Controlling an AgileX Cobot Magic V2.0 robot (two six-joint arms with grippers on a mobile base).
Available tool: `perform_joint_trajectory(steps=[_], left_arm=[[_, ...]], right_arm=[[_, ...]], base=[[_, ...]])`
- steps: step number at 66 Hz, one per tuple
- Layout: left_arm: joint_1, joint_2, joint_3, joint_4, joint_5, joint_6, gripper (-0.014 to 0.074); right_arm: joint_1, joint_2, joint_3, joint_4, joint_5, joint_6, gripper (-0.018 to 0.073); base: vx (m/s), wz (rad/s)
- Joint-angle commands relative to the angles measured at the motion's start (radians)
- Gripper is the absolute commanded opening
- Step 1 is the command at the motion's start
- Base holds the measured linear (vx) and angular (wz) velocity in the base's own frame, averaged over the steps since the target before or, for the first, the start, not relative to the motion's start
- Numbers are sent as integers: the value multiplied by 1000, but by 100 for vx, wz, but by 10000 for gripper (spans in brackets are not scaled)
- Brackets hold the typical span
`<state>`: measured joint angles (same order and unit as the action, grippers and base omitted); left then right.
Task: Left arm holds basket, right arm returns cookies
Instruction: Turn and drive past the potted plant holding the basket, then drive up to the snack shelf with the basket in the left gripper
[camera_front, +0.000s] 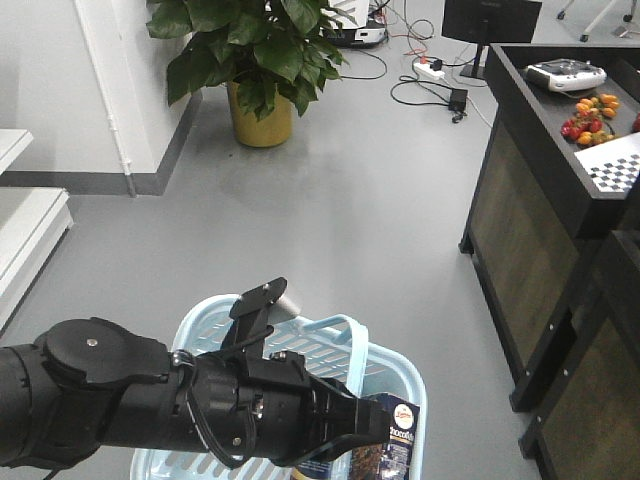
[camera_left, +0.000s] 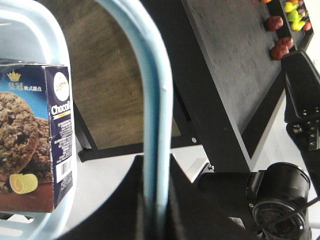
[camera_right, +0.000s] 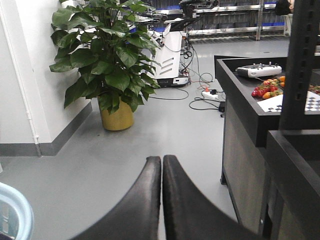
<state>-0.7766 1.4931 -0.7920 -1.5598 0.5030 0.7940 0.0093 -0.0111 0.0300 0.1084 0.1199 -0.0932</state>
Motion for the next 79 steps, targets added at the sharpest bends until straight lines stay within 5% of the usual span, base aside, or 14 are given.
perform_joint_trajectory(steps=[1,79], left_arm=[[-2,-46,-29,-37,22,15,-6],[-2,-46,-29,-37,7,15,-6]], right_arm=[[-5,-10,-2,-3,-74,-5,-8],[-5,-10,-2,-3,-74,-5,-8]], base=[[31,5],[30,14]])
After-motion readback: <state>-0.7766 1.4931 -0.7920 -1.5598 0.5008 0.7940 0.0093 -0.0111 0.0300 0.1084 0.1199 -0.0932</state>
